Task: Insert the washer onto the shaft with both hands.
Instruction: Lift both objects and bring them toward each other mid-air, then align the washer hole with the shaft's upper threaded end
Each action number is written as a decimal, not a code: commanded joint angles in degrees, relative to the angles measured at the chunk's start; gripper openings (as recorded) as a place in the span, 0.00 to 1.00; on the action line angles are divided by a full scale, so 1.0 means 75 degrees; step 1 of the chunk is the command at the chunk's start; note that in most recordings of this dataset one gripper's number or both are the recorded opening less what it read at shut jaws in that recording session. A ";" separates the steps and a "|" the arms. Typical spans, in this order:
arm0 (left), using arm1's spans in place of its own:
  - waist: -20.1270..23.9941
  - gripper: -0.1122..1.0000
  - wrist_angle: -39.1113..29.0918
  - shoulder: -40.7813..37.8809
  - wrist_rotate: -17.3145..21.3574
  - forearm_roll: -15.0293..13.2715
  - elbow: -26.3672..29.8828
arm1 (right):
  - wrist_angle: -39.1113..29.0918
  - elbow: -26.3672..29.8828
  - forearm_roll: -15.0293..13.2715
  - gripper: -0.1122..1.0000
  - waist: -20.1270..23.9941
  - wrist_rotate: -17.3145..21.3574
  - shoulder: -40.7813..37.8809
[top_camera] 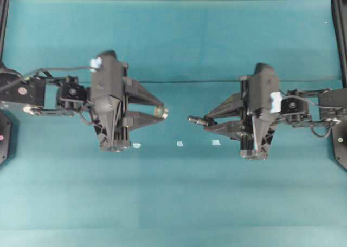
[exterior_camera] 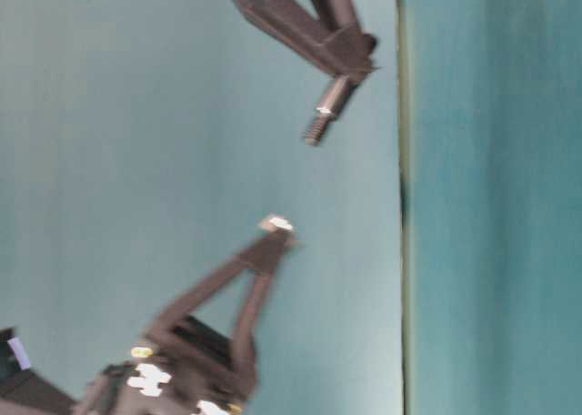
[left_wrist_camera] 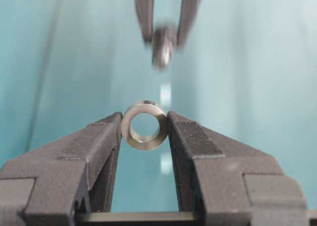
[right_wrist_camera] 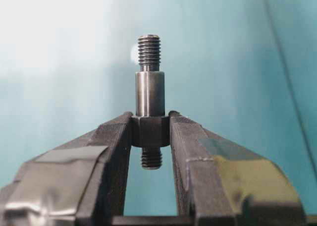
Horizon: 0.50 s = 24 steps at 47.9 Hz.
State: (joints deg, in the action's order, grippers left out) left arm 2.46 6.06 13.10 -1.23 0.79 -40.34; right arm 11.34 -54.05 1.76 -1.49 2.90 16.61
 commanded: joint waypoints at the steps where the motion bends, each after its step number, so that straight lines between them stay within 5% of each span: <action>1: 0.0012 0.43 0.0281 0.0211 -0.0023 0.0023 0.0199 | 0.0410 0.0023 0.0059 0.10 -0.0047 0.0047 0.0164; 24: 0.0012 0.43 0.0316 -0.0094 0.0070 0.0023 0.0691 | 0.0645 0.0035 0.0082 0.10 -0.0105 0.0047 0.0141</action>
State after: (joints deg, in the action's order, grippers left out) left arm 2.46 7.82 12.48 -0.88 0.79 -36.91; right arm 15.38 -54.49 2.20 -2.11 2.72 17.23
